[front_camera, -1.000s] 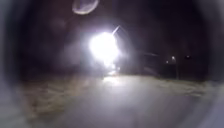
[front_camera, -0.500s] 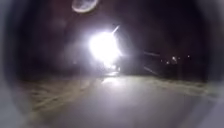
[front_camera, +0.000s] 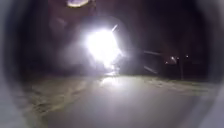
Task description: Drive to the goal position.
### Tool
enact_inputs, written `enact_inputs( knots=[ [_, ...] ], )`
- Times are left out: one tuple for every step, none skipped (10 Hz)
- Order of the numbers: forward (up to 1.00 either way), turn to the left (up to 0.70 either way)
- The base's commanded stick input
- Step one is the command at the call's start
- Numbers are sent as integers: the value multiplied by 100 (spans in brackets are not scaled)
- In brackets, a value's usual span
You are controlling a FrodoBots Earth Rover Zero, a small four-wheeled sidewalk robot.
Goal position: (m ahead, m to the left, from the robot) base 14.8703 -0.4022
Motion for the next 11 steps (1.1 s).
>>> enact_inputs(
  knots=[
    [100,3],
    [100,4],
    [100,4],
    [100,4],
    [100,4],
    [100,4],
    [100,5],
    [100,5],
    [100,6],
    [100,7],
    [100,8]
  ],
)
